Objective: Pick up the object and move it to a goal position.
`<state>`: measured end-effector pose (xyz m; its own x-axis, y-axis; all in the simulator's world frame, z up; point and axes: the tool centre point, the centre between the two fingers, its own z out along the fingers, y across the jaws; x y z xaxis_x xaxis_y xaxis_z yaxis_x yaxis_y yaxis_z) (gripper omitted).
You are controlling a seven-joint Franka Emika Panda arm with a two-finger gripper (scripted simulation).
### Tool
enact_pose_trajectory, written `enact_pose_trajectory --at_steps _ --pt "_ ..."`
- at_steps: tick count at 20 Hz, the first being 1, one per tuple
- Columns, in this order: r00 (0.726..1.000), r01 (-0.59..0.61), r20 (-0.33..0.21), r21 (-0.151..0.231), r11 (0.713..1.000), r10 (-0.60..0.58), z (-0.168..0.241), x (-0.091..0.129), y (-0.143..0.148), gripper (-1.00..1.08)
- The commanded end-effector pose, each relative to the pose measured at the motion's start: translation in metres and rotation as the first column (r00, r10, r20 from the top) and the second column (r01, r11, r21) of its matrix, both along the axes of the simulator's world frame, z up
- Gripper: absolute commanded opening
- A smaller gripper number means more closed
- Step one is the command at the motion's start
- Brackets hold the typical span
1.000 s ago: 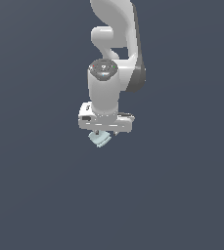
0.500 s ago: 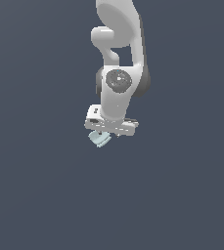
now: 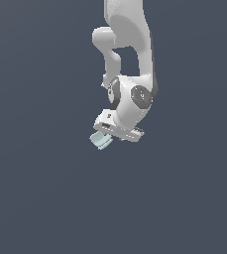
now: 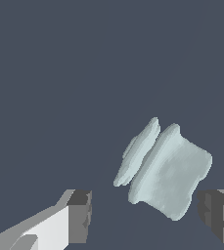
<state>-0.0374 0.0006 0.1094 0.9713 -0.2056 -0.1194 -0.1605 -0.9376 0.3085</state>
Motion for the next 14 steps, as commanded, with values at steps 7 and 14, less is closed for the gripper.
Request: enact_pose_trajectory --at_steps 7,14 --pt "0.999 0.042 -0.006 -0.189 0.981 -0.044 -0.022 -0.014 0.006 0.68" --pt "0.998 0.070 0.031 -0.345 0.936 -0.063 -0.035 -0.023 0.008 0.68"
